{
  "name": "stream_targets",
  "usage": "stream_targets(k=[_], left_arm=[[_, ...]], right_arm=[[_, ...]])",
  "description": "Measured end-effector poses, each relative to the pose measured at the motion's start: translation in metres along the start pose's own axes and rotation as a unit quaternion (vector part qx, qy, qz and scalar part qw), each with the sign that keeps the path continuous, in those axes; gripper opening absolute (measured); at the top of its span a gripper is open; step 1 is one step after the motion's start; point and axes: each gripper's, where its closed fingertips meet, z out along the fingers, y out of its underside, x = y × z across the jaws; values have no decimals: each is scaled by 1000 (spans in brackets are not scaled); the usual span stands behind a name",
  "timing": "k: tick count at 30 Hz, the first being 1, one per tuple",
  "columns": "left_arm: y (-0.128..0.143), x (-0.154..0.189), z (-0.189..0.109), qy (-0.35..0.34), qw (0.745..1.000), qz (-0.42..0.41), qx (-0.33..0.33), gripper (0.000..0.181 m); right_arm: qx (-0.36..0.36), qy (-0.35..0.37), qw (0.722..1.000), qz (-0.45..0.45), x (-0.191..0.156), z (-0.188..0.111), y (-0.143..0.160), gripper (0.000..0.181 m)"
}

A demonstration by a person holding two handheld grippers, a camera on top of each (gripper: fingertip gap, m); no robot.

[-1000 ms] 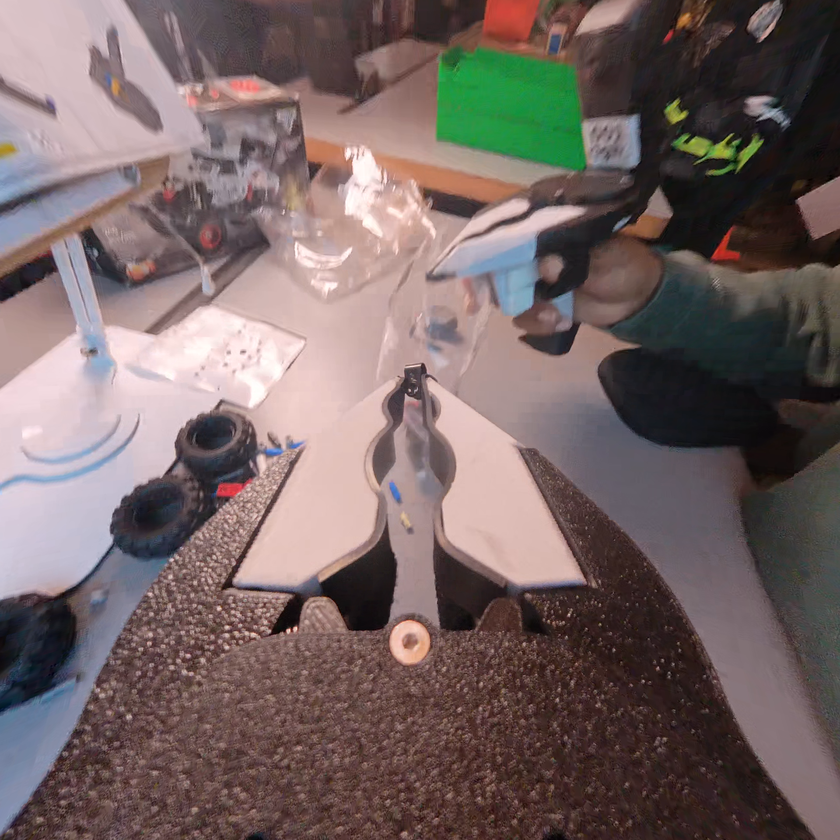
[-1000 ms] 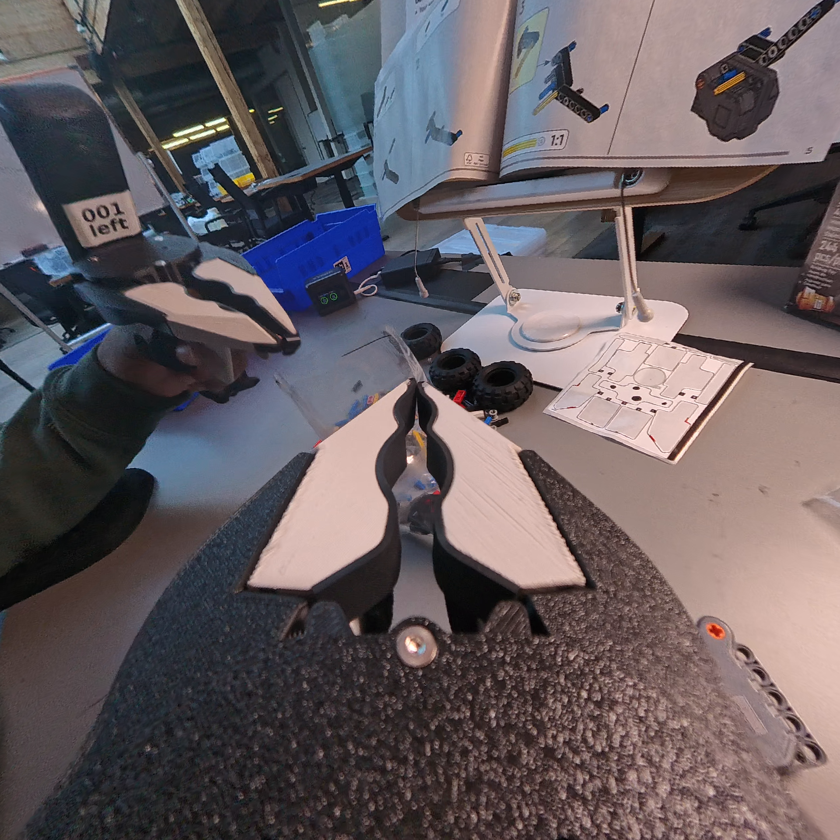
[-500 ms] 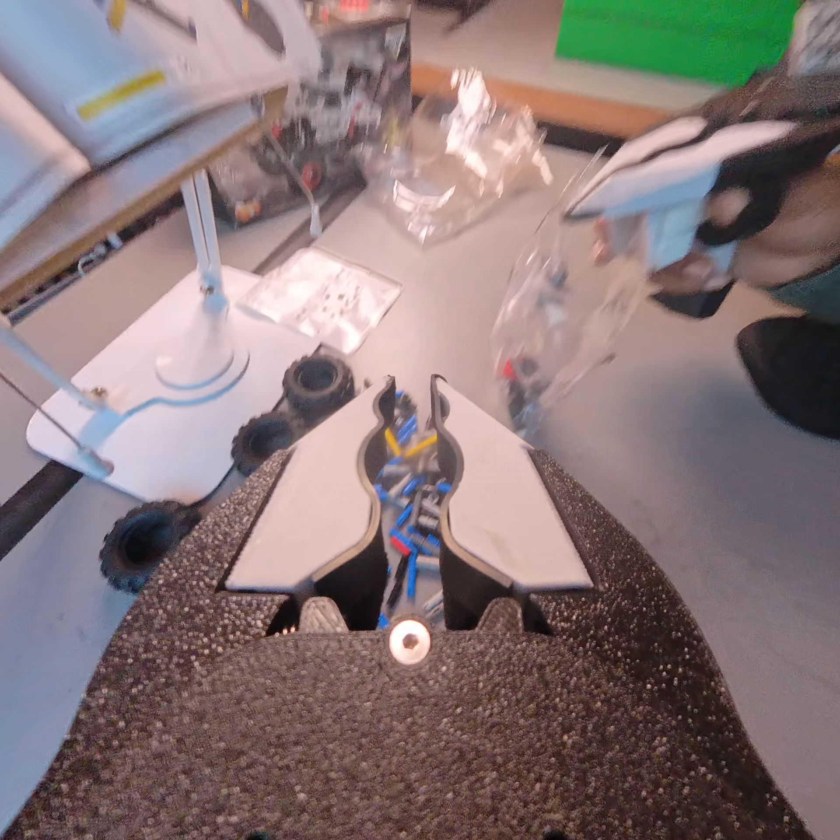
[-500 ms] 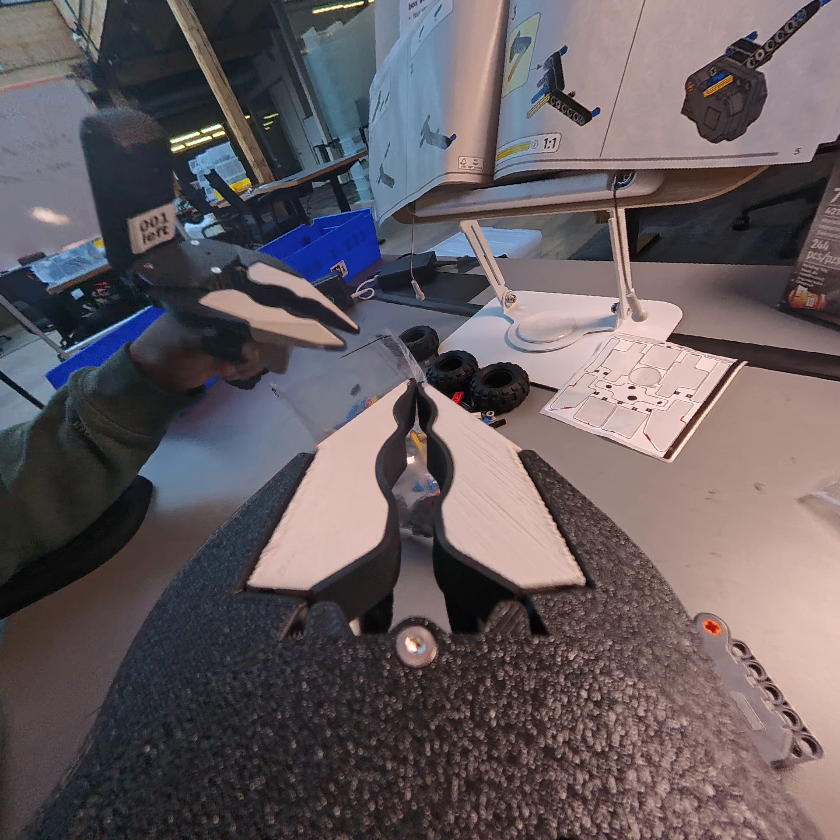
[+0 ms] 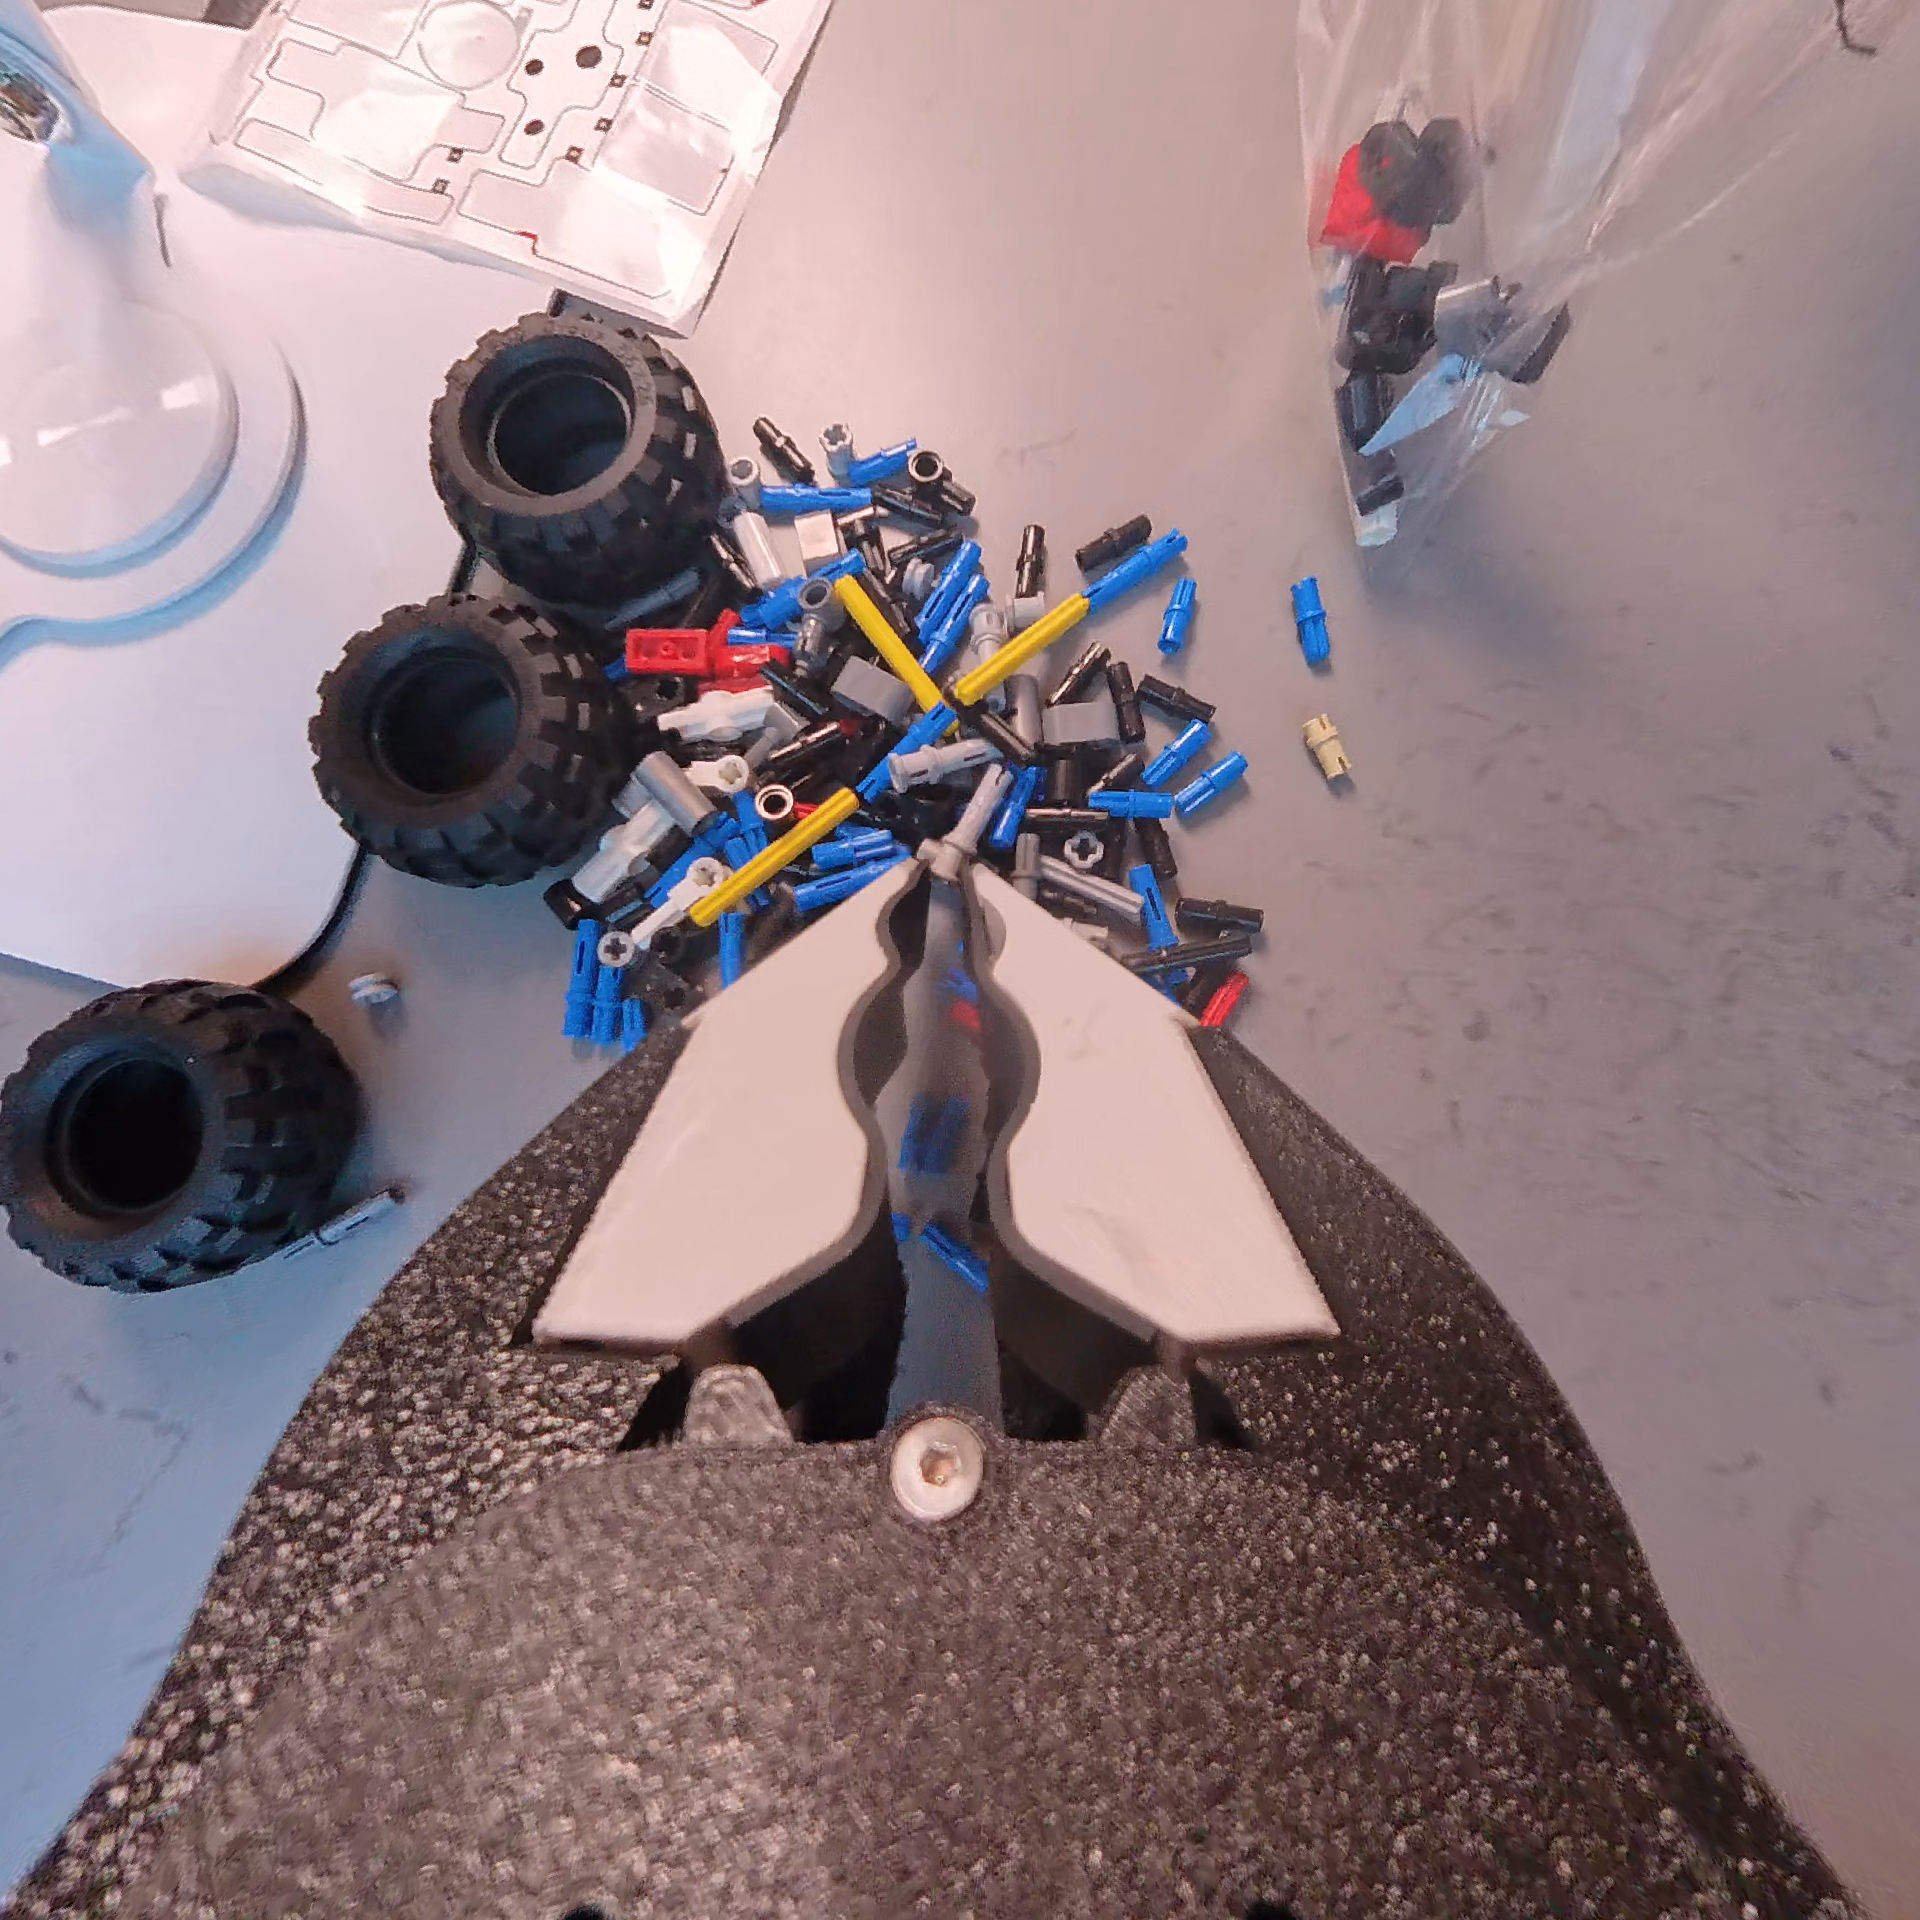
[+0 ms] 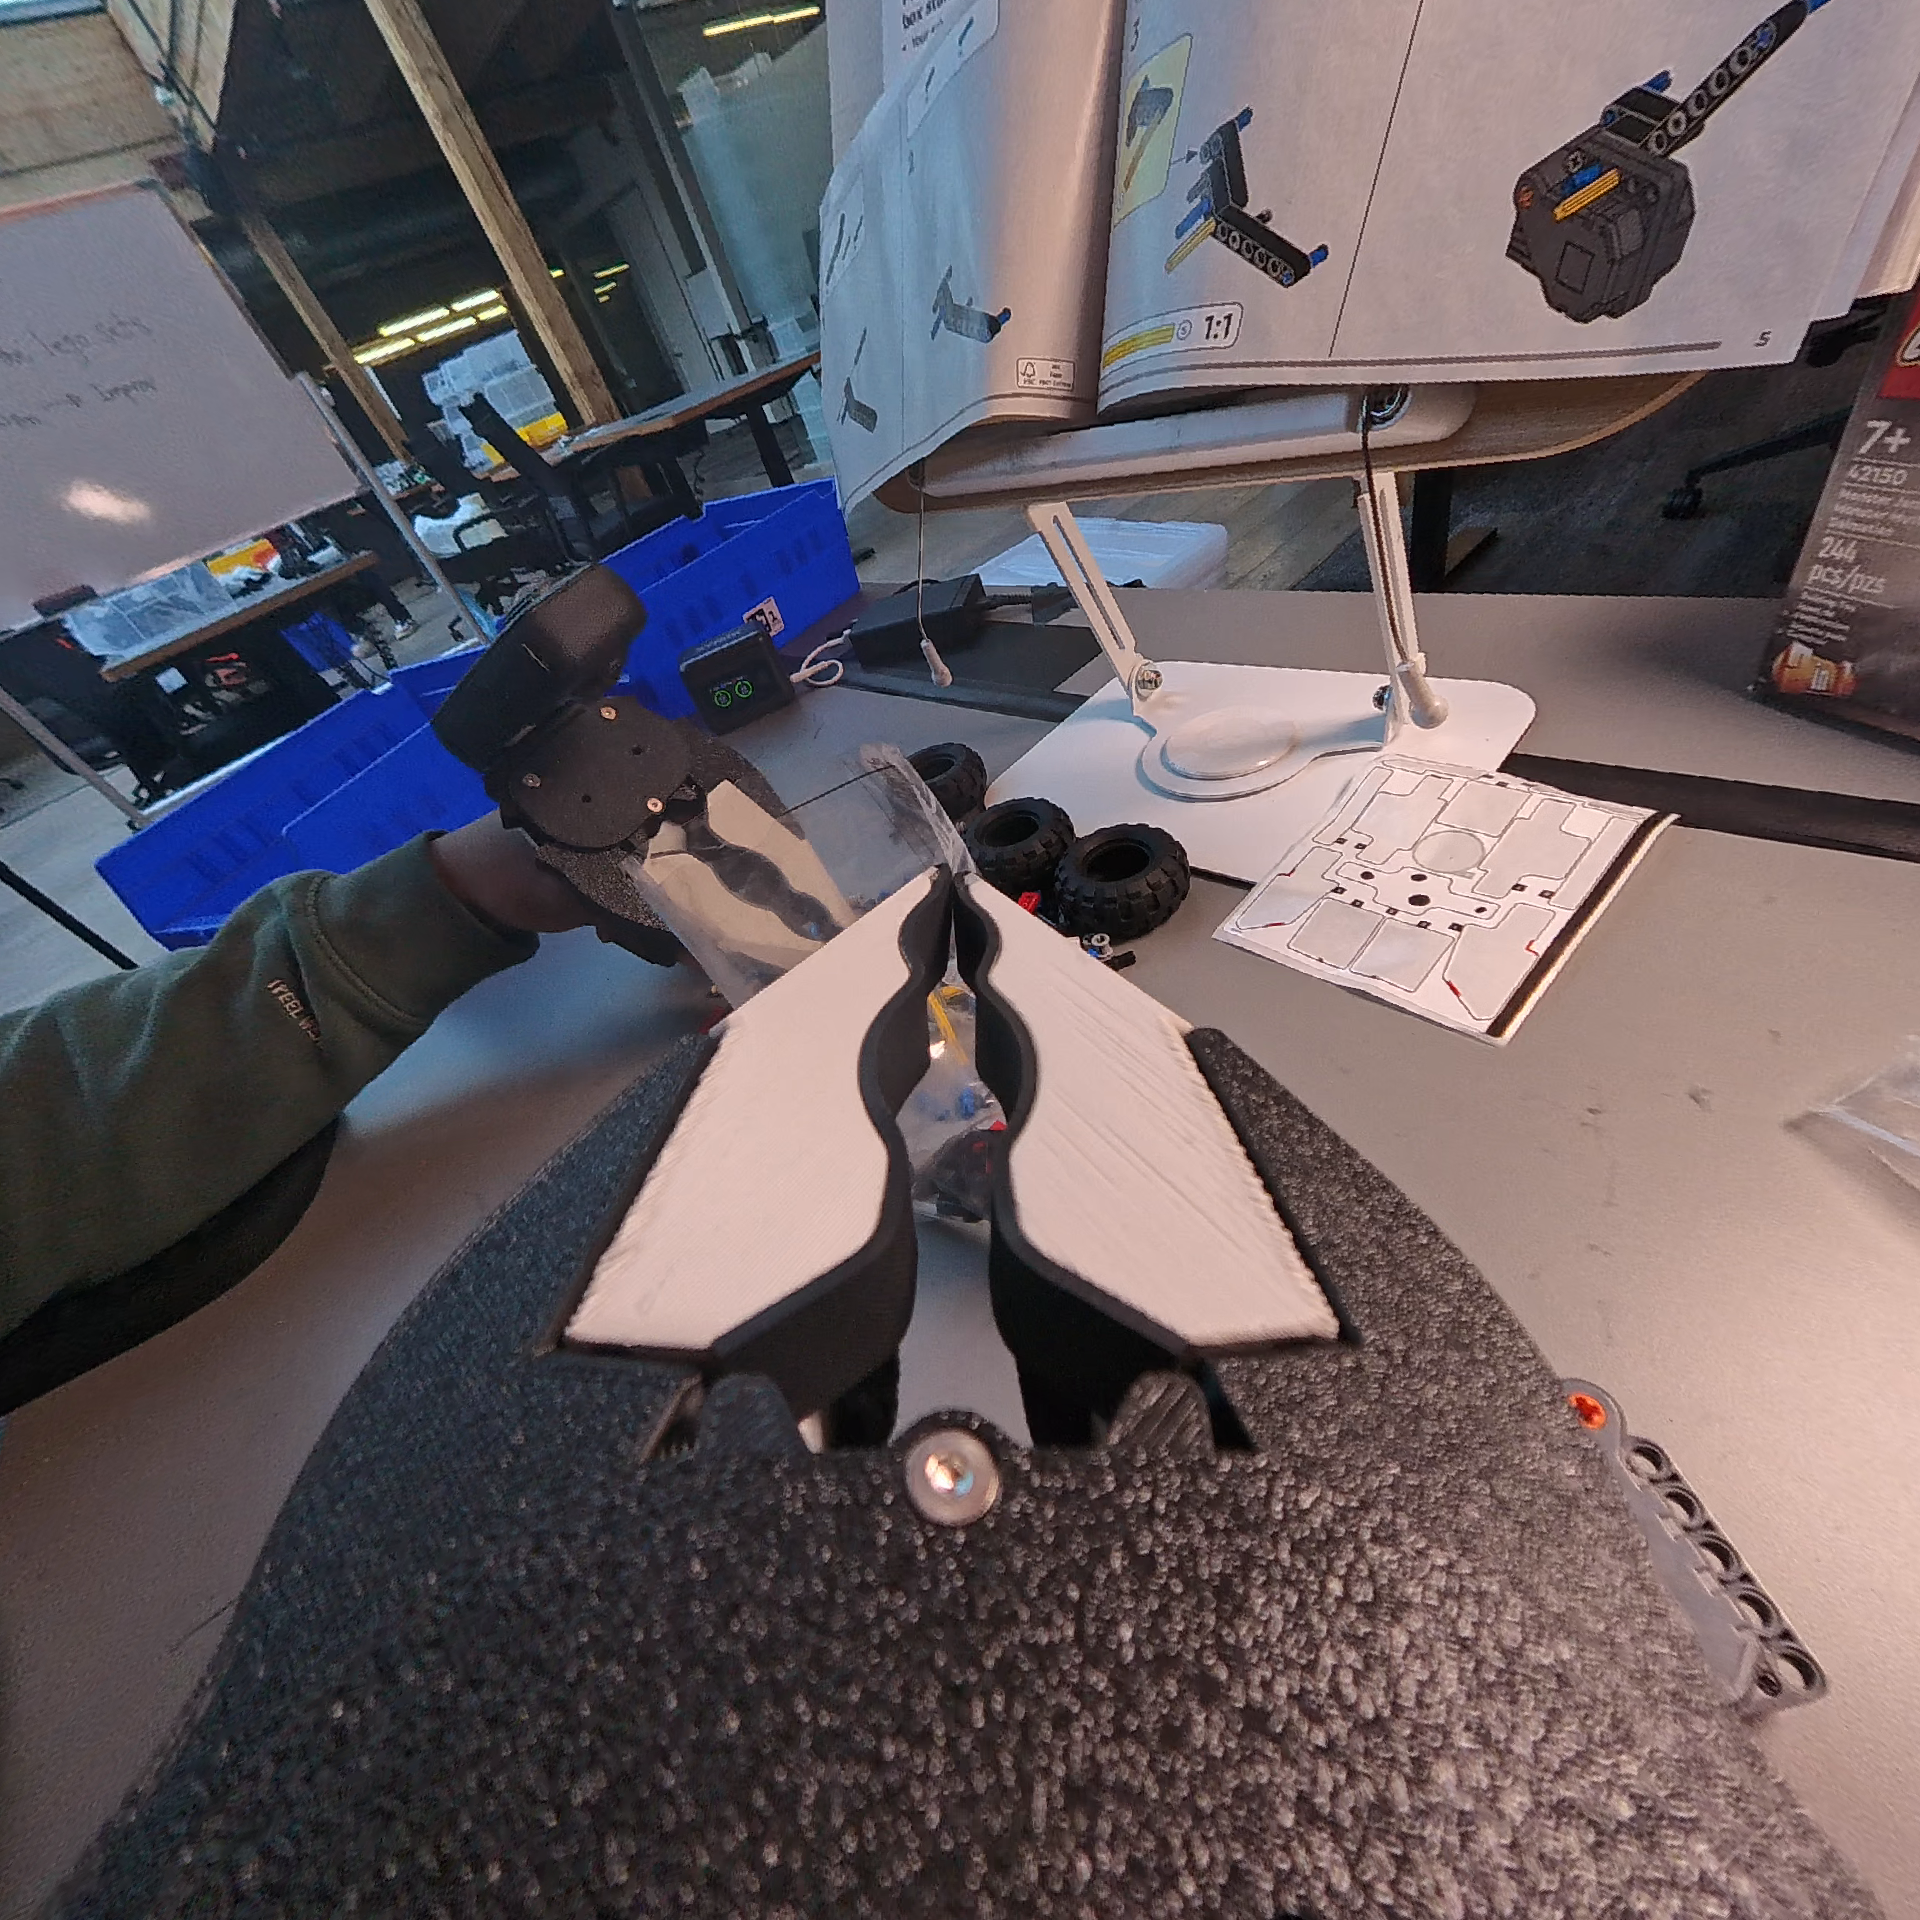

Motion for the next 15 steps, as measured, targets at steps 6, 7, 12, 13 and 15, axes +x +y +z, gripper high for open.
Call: stream_targets(k=[6,7,12,13,15], left_arm=[[25,7,-20,21,997,15,-67,5],[29,6,-23,16,997,17,-78,6],[13,-11,-31,-16,999,-2,-44,16],[7,-22,-29,-37,999,-12,-29,17],[-2,-44,-22,-77,996,-33,0,17]], right_arm=[[3,0,1000,-1,0,-2,-2,0],[3,-1,1000,0,1,-2,-2,0],[2,-2,1000,0,0,-1,-1,0],[1,-2,1000,0,0,-1,-1,0],[1,-2,1000,0,0,-1,-1,0]])
